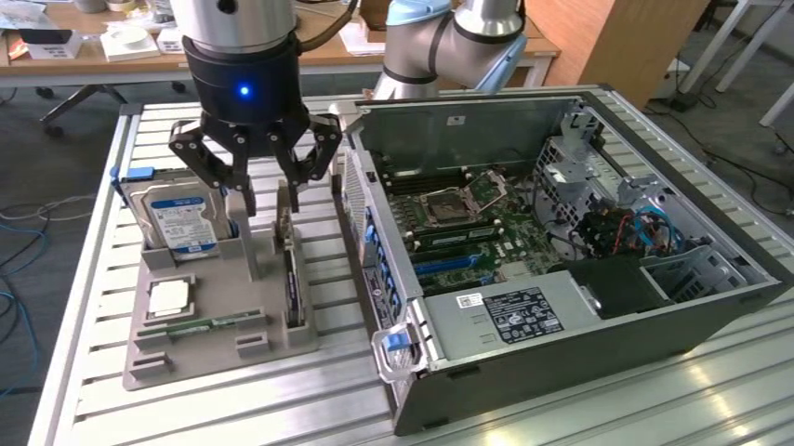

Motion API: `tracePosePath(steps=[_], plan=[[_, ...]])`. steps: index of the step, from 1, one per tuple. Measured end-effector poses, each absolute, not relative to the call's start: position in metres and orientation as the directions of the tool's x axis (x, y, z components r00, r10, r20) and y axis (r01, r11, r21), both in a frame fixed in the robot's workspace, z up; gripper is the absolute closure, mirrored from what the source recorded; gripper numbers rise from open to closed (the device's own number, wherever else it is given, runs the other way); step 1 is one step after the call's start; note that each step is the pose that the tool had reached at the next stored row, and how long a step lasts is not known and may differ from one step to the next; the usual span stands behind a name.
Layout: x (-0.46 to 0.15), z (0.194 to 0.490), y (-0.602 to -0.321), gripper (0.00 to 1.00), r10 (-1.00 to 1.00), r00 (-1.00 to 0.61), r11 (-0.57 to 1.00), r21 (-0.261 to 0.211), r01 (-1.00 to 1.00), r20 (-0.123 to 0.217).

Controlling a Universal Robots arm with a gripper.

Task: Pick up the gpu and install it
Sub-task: 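Pick up the gpu and move the gpu toward the slot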

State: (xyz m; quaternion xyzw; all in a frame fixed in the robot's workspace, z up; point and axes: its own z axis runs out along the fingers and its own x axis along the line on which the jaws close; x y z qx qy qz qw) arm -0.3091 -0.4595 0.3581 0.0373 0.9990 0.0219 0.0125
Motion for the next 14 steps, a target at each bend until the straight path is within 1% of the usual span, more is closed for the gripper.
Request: tracePosePath(steps=[14], plan=[[-0.3091,0.3557,-0.4547,0.53,0.075,-0.997,0.996,0.045,0.074,-0.023]])
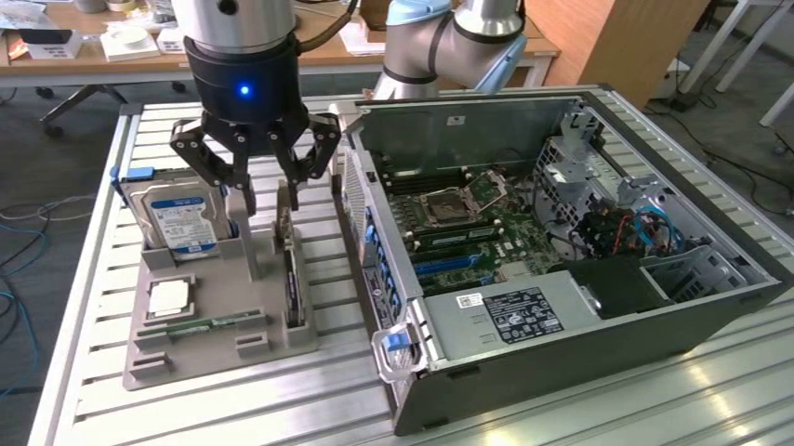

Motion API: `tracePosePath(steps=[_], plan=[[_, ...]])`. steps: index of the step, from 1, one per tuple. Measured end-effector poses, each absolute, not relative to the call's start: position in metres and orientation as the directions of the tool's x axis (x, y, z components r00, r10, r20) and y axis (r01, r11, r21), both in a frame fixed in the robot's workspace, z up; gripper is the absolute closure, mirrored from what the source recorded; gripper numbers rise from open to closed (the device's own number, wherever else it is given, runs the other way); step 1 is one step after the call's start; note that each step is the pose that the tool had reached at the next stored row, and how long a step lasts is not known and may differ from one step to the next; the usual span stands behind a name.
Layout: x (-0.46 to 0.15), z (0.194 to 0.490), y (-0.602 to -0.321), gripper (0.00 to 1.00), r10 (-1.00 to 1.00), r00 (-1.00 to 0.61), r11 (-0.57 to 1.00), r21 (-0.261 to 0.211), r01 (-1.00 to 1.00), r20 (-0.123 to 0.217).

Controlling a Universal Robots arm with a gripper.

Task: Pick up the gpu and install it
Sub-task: 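Pick up the gpu and move the gpu toward the slot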

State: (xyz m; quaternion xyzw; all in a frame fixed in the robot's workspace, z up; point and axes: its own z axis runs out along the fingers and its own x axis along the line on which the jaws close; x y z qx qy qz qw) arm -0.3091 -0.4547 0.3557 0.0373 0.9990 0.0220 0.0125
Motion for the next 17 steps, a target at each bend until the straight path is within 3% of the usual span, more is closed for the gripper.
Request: tracePosePath(steps=[17], plan=[[-0.308,0.334,-0.454,0.53,0.075,-0.997,0.996,0.045,0.074,-0.023]])
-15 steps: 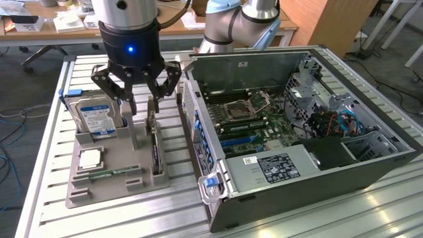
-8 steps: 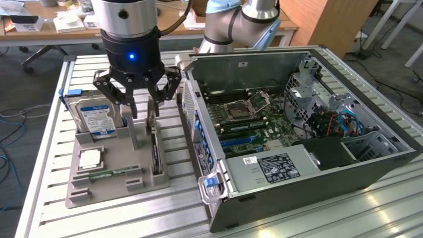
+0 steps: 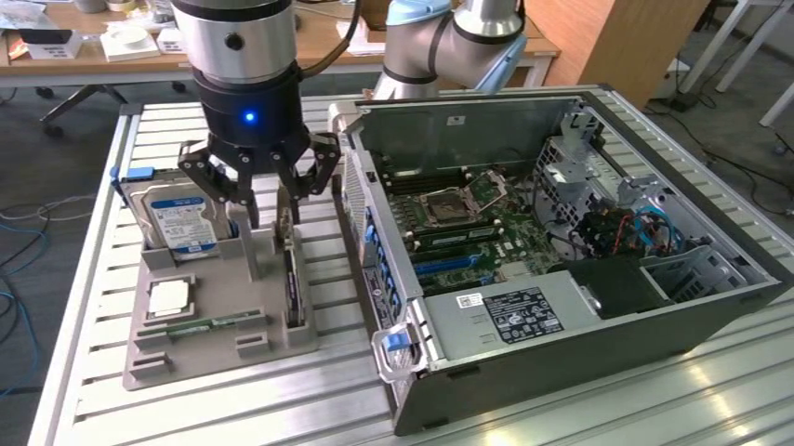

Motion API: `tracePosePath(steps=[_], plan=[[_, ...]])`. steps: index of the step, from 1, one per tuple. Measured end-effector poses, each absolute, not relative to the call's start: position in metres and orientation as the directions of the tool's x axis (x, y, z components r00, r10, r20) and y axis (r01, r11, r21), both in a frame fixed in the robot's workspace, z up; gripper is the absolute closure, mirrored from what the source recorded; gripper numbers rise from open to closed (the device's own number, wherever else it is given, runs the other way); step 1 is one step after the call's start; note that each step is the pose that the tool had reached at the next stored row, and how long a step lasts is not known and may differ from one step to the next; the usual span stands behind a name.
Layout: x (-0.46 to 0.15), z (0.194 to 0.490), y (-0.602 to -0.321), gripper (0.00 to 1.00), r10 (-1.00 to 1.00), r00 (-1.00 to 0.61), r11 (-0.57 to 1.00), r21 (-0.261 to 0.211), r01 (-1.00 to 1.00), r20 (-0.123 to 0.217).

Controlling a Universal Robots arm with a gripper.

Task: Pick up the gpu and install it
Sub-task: 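Pick up the gpu and move the gpu toward the slot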

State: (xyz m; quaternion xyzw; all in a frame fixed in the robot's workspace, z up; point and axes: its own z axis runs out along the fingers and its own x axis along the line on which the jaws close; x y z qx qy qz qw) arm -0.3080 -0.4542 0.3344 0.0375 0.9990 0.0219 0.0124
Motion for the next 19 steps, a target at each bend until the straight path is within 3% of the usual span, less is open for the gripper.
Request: tracePosePath(steps=[19], plan=[[-0.3061,0.3286,-0.4561,0.53,0.075,-0.997,0.996,0.045,0.074,-0.023]])
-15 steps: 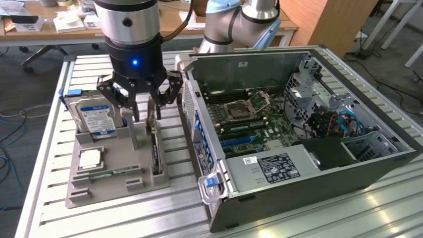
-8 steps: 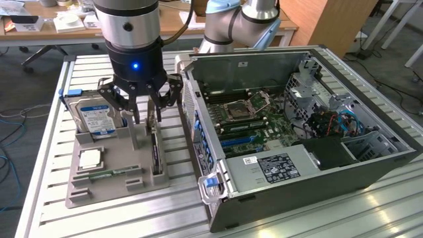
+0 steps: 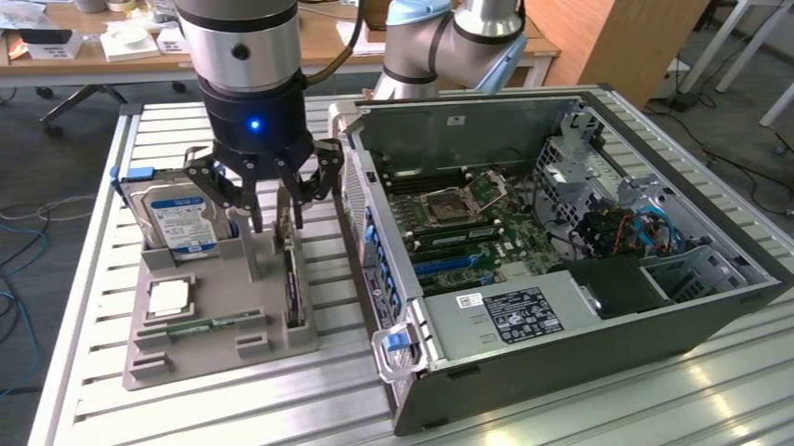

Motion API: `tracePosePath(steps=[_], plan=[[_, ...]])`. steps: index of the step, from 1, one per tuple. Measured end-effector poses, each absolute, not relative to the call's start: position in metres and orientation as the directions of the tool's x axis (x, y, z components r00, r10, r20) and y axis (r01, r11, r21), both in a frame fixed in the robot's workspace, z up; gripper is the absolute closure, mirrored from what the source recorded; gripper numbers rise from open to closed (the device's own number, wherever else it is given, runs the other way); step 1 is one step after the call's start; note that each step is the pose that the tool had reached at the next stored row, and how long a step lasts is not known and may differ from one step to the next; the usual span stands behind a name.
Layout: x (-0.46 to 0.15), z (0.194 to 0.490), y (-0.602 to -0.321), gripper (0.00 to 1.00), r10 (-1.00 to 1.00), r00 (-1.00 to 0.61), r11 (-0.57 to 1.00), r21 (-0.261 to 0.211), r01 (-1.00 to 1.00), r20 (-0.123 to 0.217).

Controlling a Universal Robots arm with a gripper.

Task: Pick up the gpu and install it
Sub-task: 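Pick up the gpu and move the gpu toward the slot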

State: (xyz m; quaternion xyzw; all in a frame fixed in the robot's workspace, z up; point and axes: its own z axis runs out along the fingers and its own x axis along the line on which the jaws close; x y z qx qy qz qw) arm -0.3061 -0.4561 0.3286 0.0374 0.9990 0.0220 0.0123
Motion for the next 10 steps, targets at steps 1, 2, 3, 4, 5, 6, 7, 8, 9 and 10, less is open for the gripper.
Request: tracePosePath(steps=[1,2,3,4,5,6,7,8,9,10], plan=[[-0.306,0.328,-0.456,0.53,0.075,-0.997,0.996,0.045,0.074,-0.023],[-0.306,0.326,-0.456,0.53,0.075,-0.997,0.996,0.045,0.074,-0.023],[-0.306,0.324,-0.456,0.53,0.075,-0.997,0.996,0.045,0.074,-0.023],[-0.306,0.322,-0.456,0.53,0.075,-0.997,0.996,0.045,0.074,-0.023],[-0.306,0.321,-0.456,0.53,0.075,-0.997,0.996,0.045,0.074,-0.023],[-0.306,0.319,-0.456,0.53,0.075,-0.997,0.996,0.045,0.074,-0.023],[-0.306,0.317,-0.456,0.53,0.075,-0.997,0.996,0.045,0.074,-0.023],[-0.306,0.315,-0.456,0.53,0.075,-0.997,0.996,0.045,0.074,-0.023],[-0.306,0.313,-0.456,0.53,0.075,-0.997,0.996,0.045,0.074,-0.023],[-0.306,0.312,-0.456,0.53,0.075,-0.997,0.996,0.045,0.074,-0.023]])
